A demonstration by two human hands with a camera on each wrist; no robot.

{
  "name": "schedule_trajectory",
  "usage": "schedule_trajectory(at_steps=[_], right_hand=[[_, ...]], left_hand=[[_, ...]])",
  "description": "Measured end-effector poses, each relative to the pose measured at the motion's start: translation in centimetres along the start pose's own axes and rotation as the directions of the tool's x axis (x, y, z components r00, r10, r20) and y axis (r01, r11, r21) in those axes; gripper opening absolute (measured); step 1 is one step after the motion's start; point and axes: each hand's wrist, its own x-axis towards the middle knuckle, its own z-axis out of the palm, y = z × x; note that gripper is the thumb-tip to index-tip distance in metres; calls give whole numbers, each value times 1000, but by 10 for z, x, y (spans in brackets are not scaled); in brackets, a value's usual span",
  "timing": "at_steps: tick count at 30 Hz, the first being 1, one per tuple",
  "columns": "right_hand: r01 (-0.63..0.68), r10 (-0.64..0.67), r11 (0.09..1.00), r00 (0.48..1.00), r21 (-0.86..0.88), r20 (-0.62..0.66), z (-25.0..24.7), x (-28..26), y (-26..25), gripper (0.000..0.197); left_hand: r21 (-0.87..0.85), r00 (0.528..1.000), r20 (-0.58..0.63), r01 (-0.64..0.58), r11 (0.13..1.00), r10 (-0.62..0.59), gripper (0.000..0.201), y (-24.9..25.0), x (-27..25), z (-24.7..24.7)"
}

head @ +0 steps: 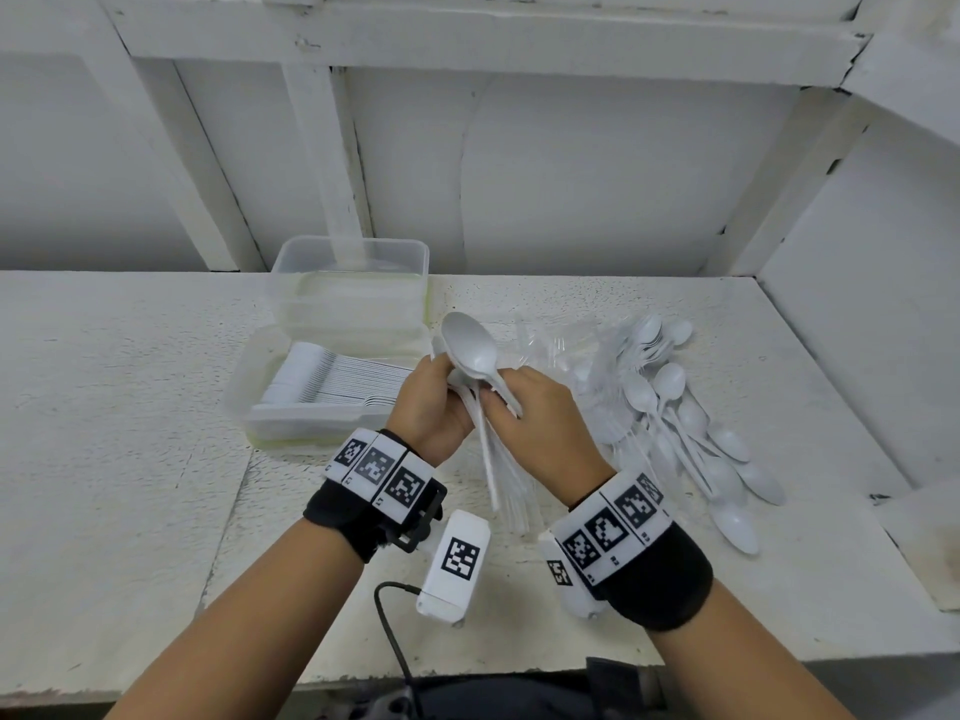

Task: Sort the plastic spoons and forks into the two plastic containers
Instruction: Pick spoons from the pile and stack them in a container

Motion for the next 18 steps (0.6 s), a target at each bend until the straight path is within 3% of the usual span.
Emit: schedule_trajectory(at_steps=[3, 6, 8, 11, 16, 18], right_hand=[[-122, 116, 959, 992, 255, 42, -1, -2, -5, 22], [-230, 242, 872, 970, 432, 29, -2, -6, -5, 9], [-286, 309, 808, 950, 515, 43, -1, -7, -1, 6], [-318, 342, 782, 938, 536, 58, -1, -8, 2, 8], [-307, 305, 777, 947, 550, 97, 0, -11, 1, 7], [-293, 305, 781, 950, 552, 73, 0, -12, 1, 10]], left_hand=[[-68, 998, -17, 53, 996, -54, 13, 4, -1, 1], [-115, 996, -56, 58, 992, -64, 4, 7, -3, 3], [-84, 997, -57, 52, 995, -57, 12, 8, -5, 3], [30, 999, -40, 17, 999, -16, 19, 5, -5, 6], [25, 999, -43, -12, 1000, 13, 12, 0, -4, 8], [39, 999, 21, -30, 999, 29, 28, -1, -6, 8]])
